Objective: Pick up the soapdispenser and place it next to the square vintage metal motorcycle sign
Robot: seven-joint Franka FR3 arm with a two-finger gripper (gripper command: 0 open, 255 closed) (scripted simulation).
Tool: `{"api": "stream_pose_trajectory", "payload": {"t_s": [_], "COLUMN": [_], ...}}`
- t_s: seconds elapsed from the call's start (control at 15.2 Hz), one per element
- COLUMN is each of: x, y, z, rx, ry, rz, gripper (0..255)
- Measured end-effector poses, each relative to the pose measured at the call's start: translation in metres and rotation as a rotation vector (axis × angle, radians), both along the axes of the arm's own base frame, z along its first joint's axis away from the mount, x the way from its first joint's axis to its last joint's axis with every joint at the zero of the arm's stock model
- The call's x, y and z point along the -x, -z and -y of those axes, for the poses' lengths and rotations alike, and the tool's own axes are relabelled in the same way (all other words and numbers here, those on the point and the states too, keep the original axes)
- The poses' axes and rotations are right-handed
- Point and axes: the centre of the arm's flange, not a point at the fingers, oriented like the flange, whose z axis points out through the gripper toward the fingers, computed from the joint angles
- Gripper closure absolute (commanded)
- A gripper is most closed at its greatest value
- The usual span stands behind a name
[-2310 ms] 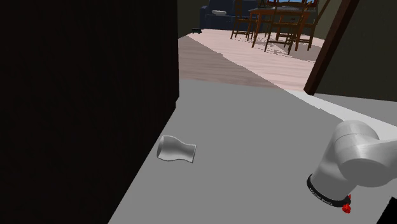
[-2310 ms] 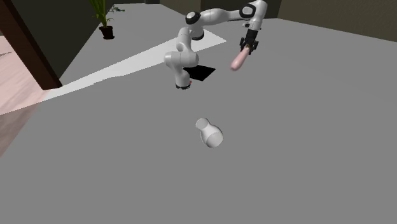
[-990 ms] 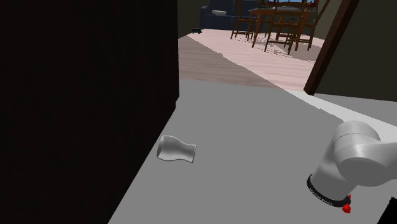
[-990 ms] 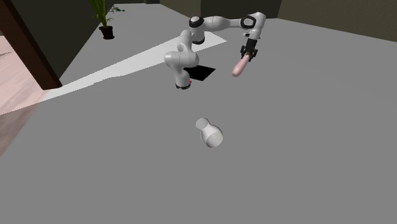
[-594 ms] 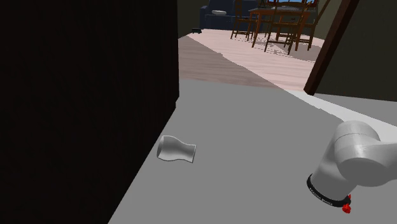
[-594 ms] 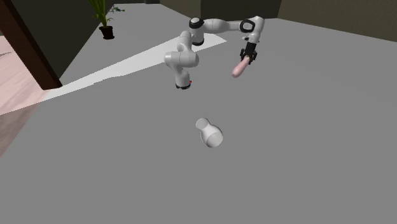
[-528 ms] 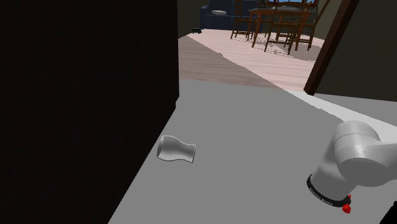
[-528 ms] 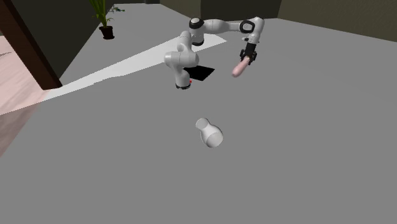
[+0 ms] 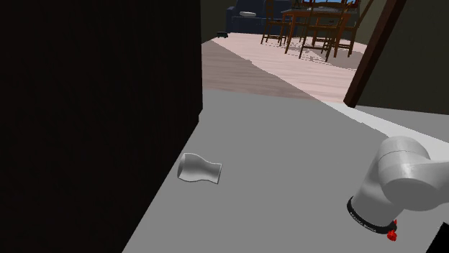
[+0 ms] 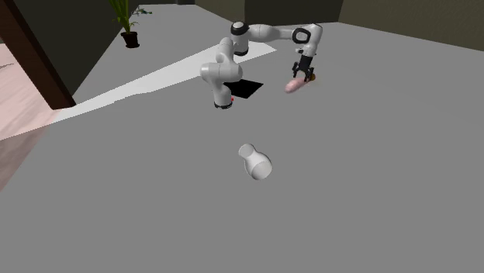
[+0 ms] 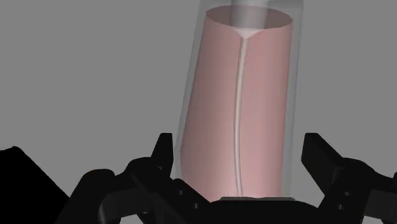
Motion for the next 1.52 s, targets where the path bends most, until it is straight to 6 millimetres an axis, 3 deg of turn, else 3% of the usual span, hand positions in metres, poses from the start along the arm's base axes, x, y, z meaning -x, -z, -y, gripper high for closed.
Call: {"api": "stream_pose_trajectory", "payload": {"t_s": [0.2,0.4,0.46,0.59,0.92,1.39,1.45,1.52], "x": [-0.068,-0.143,-0.158,-0.165,-0.156,-0.156,-0.156,-0.156], "y": [-0.018,-0.009,-0.008,-0.002,0.016,0.017,0.017,0.017], "z": [-0.021,-0.046,-0.05,-0.05,-0.039,-0.037,-0.037,-0.038], "rx": [0.136,0.291,0.315,0.33,0.335,0.326,0.326,0.326], "ry": [-0.011,-0.028,-0.033,-0.04,-0.043,-0.04,-0.039,-0.039], "rz": [-0.27,-0.585,-0.646,-0.694,-0.711,-0.716,-0.715,-0.715], "gripper": [0,0,0,0,0,0,255,255]}}
